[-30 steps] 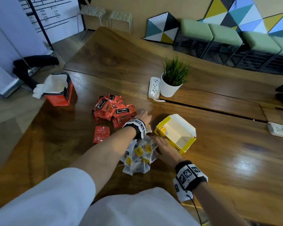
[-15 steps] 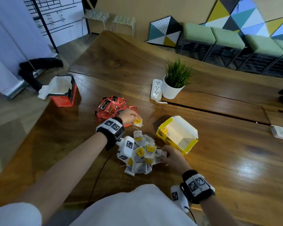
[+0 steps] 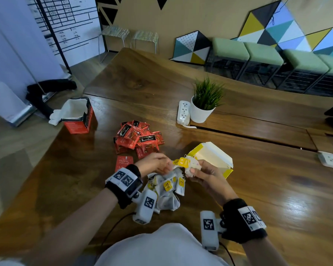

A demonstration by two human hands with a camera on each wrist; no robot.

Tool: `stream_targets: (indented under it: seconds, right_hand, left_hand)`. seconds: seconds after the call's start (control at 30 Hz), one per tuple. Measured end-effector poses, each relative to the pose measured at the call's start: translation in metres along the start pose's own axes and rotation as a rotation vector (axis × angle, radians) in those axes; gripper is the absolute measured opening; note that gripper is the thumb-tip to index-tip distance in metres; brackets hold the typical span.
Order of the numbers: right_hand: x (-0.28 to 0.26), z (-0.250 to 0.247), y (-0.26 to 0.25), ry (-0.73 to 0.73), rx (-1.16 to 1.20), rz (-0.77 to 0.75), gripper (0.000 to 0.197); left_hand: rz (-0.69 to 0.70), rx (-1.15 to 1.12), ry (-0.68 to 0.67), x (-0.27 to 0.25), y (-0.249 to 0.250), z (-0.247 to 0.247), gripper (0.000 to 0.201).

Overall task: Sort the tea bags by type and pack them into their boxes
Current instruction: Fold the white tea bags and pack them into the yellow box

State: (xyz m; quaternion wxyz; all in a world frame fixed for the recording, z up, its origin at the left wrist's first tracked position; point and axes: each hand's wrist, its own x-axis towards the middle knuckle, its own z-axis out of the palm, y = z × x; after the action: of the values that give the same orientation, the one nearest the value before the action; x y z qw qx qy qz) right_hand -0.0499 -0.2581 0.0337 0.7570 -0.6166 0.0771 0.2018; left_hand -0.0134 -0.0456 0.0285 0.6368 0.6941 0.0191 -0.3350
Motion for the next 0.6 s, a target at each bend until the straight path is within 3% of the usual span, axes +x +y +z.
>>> stream_targets:
  seconds: [0.1, 0.17, 0.23, 0.37, 0.47, 0.6]
  right_hand:
    - [0.005, 0.007, 0.000, 0.087, -0.017, -0.030, 0.030]
    - [0.009, 0.013, -0.002, 0.132, -0.086, -0.055, 0.033]
    - [0.011, 0.019, -0.006, 0.151, -0.170, -0.093, 0.029]
    - [0.012, 0.026, -0.013, 0.108, -0.190, -0.121, 0.012]
    - [0.011, 0.026, -0.014, 0.112, -0.169, -0.125, 0.004]
    - [0.008, 0.022, -0.015, 0.134, -0.060, -0.085, 0.008]
  left_hand:
    - [0.014, -0.006, -0.191, -0.016, 0.010, 0.012, 0.023]
    - [0.058, -0.021, -0.231, -0.022, 0.016, 0.019, 0.033]
    - [0.097, -0.061, -0.144, -0.024, 0.019, 0.024, 0.037]
    - [0.122, -0.154, 0.177, -0.020, 0.020, 0.027, 0.033]
    - [0.205, -0.160, 0.268, -0.022, 0.016, 0.022, 0.029]
    - [0.224, -0.191, 0.318, -0.028, 0.015, 0.012, 0.027]
